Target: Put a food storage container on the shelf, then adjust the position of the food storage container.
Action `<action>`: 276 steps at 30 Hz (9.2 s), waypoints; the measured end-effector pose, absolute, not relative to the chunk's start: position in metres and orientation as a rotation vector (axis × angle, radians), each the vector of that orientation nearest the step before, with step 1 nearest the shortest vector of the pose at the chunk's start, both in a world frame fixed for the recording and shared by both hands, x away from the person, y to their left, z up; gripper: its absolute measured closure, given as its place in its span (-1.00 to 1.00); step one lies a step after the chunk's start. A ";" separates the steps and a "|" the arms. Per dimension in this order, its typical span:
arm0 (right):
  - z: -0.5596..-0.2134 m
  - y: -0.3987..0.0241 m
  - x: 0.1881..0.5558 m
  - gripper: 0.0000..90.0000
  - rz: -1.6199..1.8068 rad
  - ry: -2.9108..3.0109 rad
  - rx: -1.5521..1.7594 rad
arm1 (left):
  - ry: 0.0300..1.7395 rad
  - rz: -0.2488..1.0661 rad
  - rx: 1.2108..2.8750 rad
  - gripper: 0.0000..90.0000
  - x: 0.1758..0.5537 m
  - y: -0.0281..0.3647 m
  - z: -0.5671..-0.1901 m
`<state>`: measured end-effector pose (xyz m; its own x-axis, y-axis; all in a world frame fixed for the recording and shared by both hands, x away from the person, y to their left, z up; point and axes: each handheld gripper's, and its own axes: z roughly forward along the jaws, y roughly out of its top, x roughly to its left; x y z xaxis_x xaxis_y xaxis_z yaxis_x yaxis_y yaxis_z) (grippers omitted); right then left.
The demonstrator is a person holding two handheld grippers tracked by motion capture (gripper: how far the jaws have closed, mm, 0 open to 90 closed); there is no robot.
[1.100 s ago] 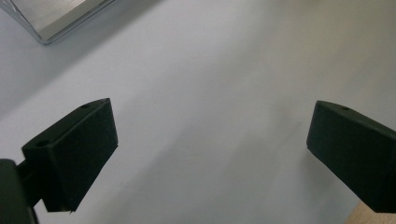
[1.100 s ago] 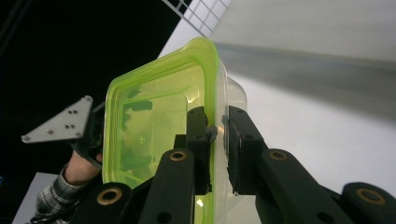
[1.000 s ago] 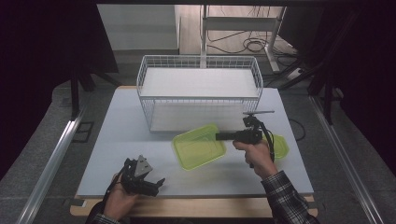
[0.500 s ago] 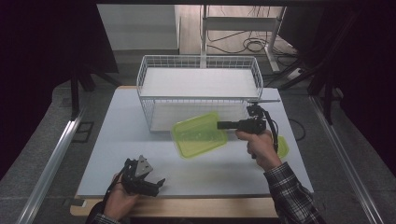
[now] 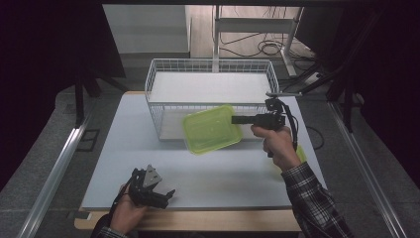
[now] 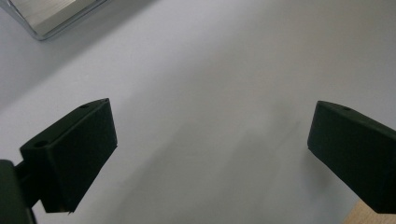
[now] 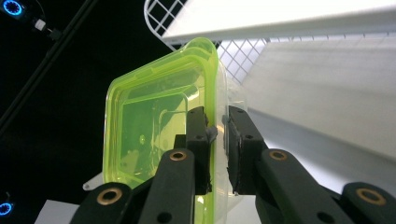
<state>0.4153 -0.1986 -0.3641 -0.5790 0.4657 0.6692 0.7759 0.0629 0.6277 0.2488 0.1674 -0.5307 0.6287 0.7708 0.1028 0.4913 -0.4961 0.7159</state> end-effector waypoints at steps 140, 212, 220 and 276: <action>-0.317 -0.187 0.441 -0.87 -1.636 -2.722 -1.303 | 0.987 0.517 2.141 -1.00 0.249 0.172 -0.528; -0.479 -0.250 0.322 -0.98 -1.404 -2.913 -1.307 | 0.953 0.600 2.158 -1.00 0.246 0.172 -0.529; -0.462 -0.264 0.325 -0.49 -1.391 -2.888 -1.454 | 0.950 0.598 2.165 -1.00 0.247 0.172 -0.529; -0.476 -0.344 0.362 0.98 -1.194 -2.780 -1.906 | 0.953 0.595 2.189 -1.00 0.247 0.170 -0.530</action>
